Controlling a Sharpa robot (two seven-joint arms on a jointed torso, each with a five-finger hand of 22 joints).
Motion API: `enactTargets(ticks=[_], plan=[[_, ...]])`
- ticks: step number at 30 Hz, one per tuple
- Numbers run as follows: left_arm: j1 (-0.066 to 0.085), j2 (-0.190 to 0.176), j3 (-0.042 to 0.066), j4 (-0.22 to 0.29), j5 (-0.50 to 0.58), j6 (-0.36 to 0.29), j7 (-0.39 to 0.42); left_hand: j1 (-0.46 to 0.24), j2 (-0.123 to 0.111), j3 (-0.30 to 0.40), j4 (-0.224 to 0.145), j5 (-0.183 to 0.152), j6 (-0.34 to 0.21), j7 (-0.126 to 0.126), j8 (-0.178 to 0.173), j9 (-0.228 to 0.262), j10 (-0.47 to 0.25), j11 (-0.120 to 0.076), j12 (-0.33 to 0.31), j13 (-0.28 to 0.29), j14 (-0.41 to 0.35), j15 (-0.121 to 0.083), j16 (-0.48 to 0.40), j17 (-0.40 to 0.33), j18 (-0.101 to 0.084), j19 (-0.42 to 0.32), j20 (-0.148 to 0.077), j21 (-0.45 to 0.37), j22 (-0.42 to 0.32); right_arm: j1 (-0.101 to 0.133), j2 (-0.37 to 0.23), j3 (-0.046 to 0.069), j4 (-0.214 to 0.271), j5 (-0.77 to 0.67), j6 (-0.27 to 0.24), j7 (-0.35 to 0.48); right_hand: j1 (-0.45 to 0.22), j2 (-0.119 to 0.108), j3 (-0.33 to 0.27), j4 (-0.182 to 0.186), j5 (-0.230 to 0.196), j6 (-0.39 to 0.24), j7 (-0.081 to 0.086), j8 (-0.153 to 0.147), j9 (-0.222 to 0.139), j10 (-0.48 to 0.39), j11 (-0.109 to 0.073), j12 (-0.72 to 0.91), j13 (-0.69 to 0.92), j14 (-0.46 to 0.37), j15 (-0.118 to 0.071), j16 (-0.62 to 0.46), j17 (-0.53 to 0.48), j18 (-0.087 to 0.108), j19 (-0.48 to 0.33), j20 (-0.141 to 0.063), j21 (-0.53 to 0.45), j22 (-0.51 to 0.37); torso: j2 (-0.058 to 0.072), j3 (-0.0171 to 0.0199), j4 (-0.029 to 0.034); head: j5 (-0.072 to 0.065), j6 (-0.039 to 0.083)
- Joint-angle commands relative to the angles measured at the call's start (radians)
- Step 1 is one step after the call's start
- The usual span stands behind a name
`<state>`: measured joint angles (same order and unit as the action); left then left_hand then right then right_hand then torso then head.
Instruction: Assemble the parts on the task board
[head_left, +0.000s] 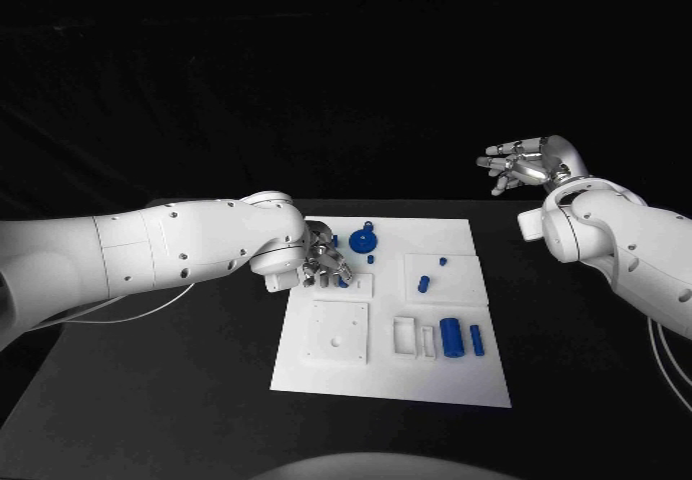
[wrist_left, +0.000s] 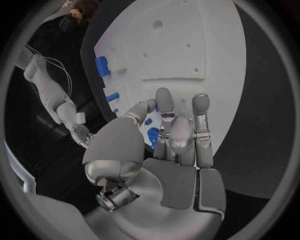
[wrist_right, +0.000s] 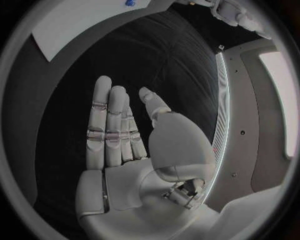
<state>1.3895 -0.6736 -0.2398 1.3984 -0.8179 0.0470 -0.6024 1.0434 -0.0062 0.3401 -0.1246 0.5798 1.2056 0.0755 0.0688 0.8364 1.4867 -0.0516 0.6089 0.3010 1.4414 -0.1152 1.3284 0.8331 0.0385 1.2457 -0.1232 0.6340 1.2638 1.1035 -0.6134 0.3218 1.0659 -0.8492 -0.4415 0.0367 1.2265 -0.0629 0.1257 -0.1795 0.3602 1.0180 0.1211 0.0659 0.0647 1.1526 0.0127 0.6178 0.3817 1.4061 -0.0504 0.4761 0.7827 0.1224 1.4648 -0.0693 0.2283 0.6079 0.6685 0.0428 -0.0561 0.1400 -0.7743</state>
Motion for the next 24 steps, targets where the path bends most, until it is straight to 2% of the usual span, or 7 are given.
enactTargets(ticks=[1, 4, 12, 20, 21, 23, 24], plan=[[-0.005, 0.006, -0.003, -0.001, -0.005, 0.019, -0.004, 0.005, 0.013, 0.07, -0.07, -0.007, 0.148, -0.108, -0.001, 0.0, 0.029, -0.026, 0.005, 0.001, -0.002, -0.005, 0.003, -0.003, 0.018, 0.007, 0.002, -0.008, 0.003, -0.001, 0.0, 0.0, 0.001, -0.007, 0.014, 0.004, 0.0, 0.009, -0.004, 0.0, 0.007, -0.008, -0.001, -0.004, -0.001, -0.005, 0.002, -0.004, -0.001, -0.001, 0.003, -0.001, -0.001, -0.011, 0.035, 0.002, 0.004, -0.001, 0.0, 0.0002, -0.0006, -0.001, 0.0], [-0.006, 0.009, -0.003, -0.004, -0.016, 0.017, -0.003, 0.008, 0.019, 0.067, -0.067, -0.043, 0.147, -0.109, -0.001, 0.0, 0.029, -0.026, 0.005, 0.001, -0.002, -0.004, 0.003, -0.003, 0.019, 0.008, 0.003, -0.011, 0.005, -0.001, 0.0, 0.0, 0.002, -0.007, 0.014, 0.004, 0.0, 0.009, -0.004, 0.0, 0.007, -0.008, -0.001, -0.004, -0.001, -0.005, 0.002, -0.004, -0.001, -0.001, 0.003, -0.001, -0.001, -0.011, 0.035, 0.002, 0.004, -0.001, 0.0, 0.0002, -0.0005, -0.002, 0.0], [-0.014, 0.021, -0.003, -0.012, -0.027, 0.018, 0.002, 0.02, 0.014, 0.049, -0.054, -0.069, 0.149, -0.11, 0.0, 0.001, 0.028, -0.026, 0.006, 0.003, -0.002, -0.003, 0.003, -0.003, 0.02, 0.011, 0.006, -0.023, 0.012, -0.001, 0.0, 0.0, 0.003, -0.007, 0.014, 0.004, 0.0, 0.009, -0.004, 0.002, 0.009, -0.009, -0.001, -0.004, -0.001, -0.006, 0.003, -0.005, -0.001, -0.002, 0.003, -0.002, -0.001, -0.011, 0.035, 0.003, 0.004, -0.004, 0.0, 0.0001, -0.0012, -0.003, 0.001], [-0.018, 0.024, -0.003, -0.02, -0.03, 0.013, 0.007, 0.032, 0.003, 0.038, -0.037, -0.081, 0.147, -0.11, -0.001, 0.002, 0.029, -0.026, 0.003, 0.004, -0.002, -0.004, -0.001, -0.008, 0.02, 0.015, 0.007, -0.036, 0.024, -0.002, -0.001, 0.0, 0.004, -0.007, 0.015, 0.004, 0.0, 0.009, -0.004, 0.002, 0.009, -0.009, -0.001, -0.004, -0.001, -0.006, 0.003, -0.005, -0.001, -0.002, 0.003, -0.002, -0.001, -0.011, 0.035, 0.003, 0.004, -0.004, 0.0, -0.0001, -0.0001, -0.007, -0.001], [-0.019, 0.023, -0.003, -0.021, -0.029, 0.01, 0.008, 0.036, -0.001, 0.034, -0.034, -0.088, 0.147, -0.11, -0.001, 0.001, 0.029, -0.026, 0.002, 0.004, -0.002, -0.004, -0.002, -0.01, 0.02, 0.017, 0.007, -0.038, 0.025, -0.002, -0.001, 0.0, 0.004, -0.007, 0.014, 0.004, -0.001, 0.009, -0.005, 0.004, 0.009, -0.01, -0.001, -0.004, -0.001, -0.006, 0.003, -0.004, -0.001, -0.002, 0.003, -0.002, -0.002, -0.011, 0.035, 0.003, 0.004, -0.005, 0.0, -0.0004, 0.0, -0.007, 0.0], [-0.019, 0.022, -0.003, -0.024, -0.029, 0.004, 0.01, 0.037, -0.006, 0.024, -0.027, -0.131, 0.147, -0.112, -0.001, 0.002, 0.029, -0.027, 0.003, 0.004, -0.002, -0.004, -0.002, -0.011, 0.02, 0.018, 0.008, -0.041, 0.026, -0.002, -0.002, 0.0, 0.004, -0.007, 0.013, 0.004, -0.001, 0.009, -0.005, 0.005, 0.008, -0.011, -0.001, -0.004, -0.001, -0.007, 0.003, -0.005, -0.001, -0.003, 0.004, -0.002, -0.002, -0.011, 0.034, 0.003, 0.004, -0.006, 0.0, -0.001, -0.0007, -0.01, 0.001], [-0.019, 0.021, -0.003, -0.025, -0.029, 0.002, 0.011, 0.039, -0.01, 0.015, -0.019, -0.141, 0.147, -0.112, -0.001, 0.003, 0.029, -0.027, 0.002, 0.003, -0.002, -0.004, -0.003, -0.012, 0.02, 0.019, 0.008, -0.043, 0.027, -0.002, -0.002, 0.0, 0.004, -0.007, 0.013, 0.004, -0.001, 0.009, -0.005, 0.005, 0.008, -0.011, -0.001, -0.004, -0.001, -0.007, 0.003, -0.005, -0.001, -0.003, 0.004, -0.002, -0.002, -0.011, 0.034, 0.003, 0.004, -0.006, 0.0, -0.0011, -0.0006, -0.01, 0.002]])
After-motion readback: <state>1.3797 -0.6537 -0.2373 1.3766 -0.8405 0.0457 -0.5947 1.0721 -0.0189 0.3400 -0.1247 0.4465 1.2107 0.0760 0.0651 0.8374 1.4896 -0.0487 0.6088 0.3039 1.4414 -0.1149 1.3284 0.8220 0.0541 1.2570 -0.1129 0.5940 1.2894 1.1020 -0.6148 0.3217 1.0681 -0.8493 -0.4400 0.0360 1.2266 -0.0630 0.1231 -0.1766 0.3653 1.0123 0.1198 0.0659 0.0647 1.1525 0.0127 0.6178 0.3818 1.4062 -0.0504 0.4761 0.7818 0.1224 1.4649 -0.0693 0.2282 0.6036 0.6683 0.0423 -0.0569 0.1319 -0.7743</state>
